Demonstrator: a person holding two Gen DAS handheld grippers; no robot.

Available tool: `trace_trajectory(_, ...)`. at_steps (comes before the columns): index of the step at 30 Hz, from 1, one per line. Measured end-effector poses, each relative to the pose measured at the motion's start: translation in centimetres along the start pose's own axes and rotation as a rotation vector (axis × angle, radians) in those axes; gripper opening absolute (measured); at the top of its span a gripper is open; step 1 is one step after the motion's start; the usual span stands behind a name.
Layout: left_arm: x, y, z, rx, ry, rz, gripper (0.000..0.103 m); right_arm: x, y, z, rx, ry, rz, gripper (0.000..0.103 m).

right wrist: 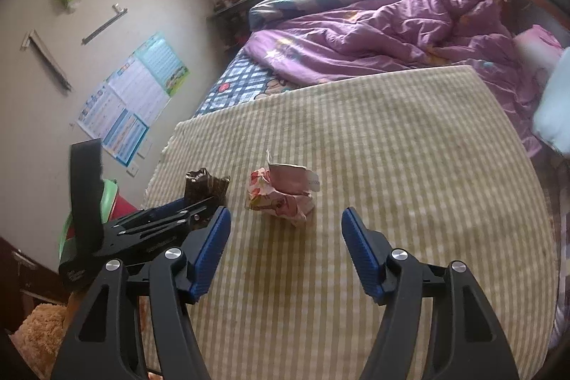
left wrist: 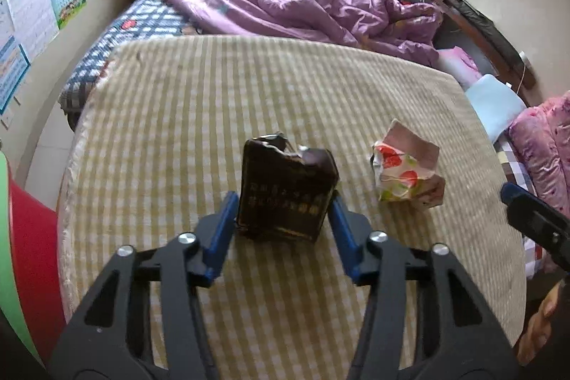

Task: Collect trash
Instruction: 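Lower the left gripper onto the dark brown packet and grasp it, then grasp the pink-and-white wrapper with the right gripper while the left gripper holds the brown packet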

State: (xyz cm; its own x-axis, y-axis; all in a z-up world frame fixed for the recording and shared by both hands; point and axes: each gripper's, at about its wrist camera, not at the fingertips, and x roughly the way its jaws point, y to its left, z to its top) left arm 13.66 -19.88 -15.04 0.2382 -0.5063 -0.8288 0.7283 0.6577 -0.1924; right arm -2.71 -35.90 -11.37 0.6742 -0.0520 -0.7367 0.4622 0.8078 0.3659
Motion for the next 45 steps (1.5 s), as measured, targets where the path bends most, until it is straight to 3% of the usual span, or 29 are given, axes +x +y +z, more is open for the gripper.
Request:
trace_trajectory(10, -7.0, 1.2, -2.3, -0.034, -0.11, 0.066, 0.045, 3.2, 1.4, 0.9, -0.045, 0.045, 0.039, 0.078)
trace_trajectory(18, -13.0, 5.1, -6.4, -0.207, -0.176, 0.135, 0.045, 5.5, 2.5, 1.5, -0.062, 0.047, 0.01, 0.078)
trace_trajectory(24, -14.2, 7.1, -7.8, -0.269, -0.174, 0.177, 0.045, 6.9, 2.3, 1.4, -0.04, 0.079, -0.024, 0.078)
trace_trajectory(25, -14.4, 7.2, -7.9, -0.272, -0.175, 0.172, 0.045, 7.1, 2.4, 1.3, -0.044, 0.088, -0.038, 0.077)
trace_trajectory(28, -14.7, 7.6, -8.3, -0.264, -0.177, 0.174, 0.045, 7.2, 2.6, 1.1, -0.035, 0.101, -0.048, 0.055)
trace_trajectory(35, -16.1, 7.6, -8.5, -0.239, -0.209, 0.159, 0.045, 5.5, 3.8, 0.5, -0.023, 0.061, -0.04, 0.054)
trace_trajectory(36, -16.3, 7.7, -8.5, -0.236, -0.212, 0.158, 0.045, 4.9, 4.2, 0.3, -0.021, 0.053, -0.033, 0.05)
trace_trajectory(37, -16.3, 7.7, -8.4, -0.234, -0.214, 0.156, 0.045, 4.4, 4.6, 0.2, -0.023, 0.046, -0.031, 0.031)
trace_trajectory(45, -18.0, 8.0, -8.0, -0.208, -0.261, 0.134, 0.045, 1.7, 8.7, -1.4, -0.104, 0.013, -0.009, 0.023)
